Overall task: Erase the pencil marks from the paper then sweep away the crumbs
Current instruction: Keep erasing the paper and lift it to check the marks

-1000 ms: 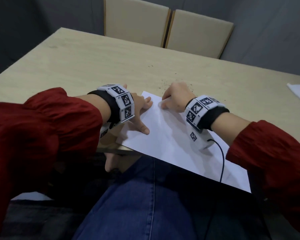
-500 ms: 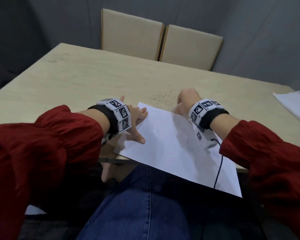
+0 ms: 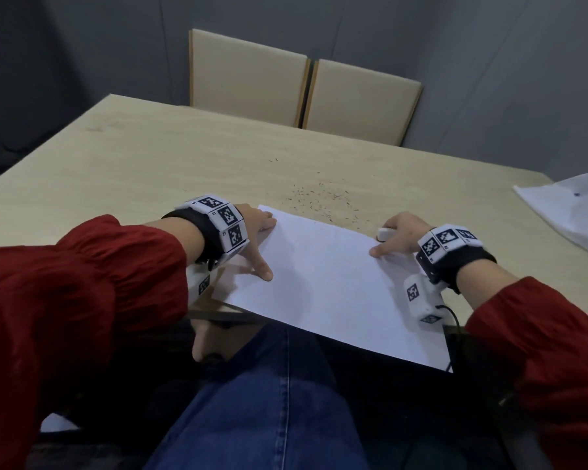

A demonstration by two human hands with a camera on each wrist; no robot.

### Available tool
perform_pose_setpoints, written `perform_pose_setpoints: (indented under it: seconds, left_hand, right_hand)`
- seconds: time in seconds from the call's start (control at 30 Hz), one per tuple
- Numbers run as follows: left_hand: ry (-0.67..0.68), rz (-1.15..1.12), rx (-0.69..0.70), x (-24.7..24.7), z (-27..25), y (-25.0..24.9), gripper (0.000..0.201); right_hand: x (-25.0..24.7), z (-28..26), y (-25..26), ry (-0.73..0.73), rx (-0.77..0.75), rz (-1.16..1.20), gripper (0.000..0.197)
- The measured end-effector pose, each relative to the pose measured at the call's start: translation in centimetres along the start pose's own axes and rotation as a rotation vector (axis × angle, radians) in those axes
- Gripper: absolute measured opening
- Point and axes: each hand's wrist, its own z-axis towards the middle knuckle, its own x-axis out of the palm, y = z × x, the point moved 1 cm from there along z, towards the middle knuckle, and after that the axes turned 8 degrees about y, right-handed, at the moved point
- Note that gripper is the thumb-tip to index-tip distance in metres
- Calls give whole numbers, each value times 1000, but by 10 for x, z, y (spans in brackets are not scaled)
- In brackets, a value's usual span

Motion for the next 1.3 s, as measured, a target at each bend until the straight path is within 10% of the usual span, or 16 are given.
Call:
perform_pose_setpoints:
  seconds: [0.37, 0.53, 0.73, 0.8, 0.93, 1.1, 1.3]
  left_hand:
    - [-144, -38, -76, -22, 6, -1, 132]
    - [-641, -370, -21, -82, -10, 19, 121]
    - [-996, -416, 52, -154, -45, 12, 119]
    - [-1007, -410, 61, -162, -52, 1, 104]
    - [-1071, -679, 162, -162, -50, -6, 8]
    - [-1156, -928, 112, -153, -57, 14, 3]
    - [-1242, -1313, 210, -140, -56, 45, 8]
  right_hand:
    - [-46, -6, 28, -152, -92, -78, 35]
    - [-142, -57, 61, -678, -139, -127, 22]
    - [-189, -95, 94, -793, -303, -212, 18]
    - [-193, -100, 102, -831, -388, -200, 18]
    - [-192, -108, 111, -902, -522, -103, 17]
    - [-201, -115, 80, -1230, -489, 326, 28]
    - [-176, -92, 42, -845, -156, 797, 37]
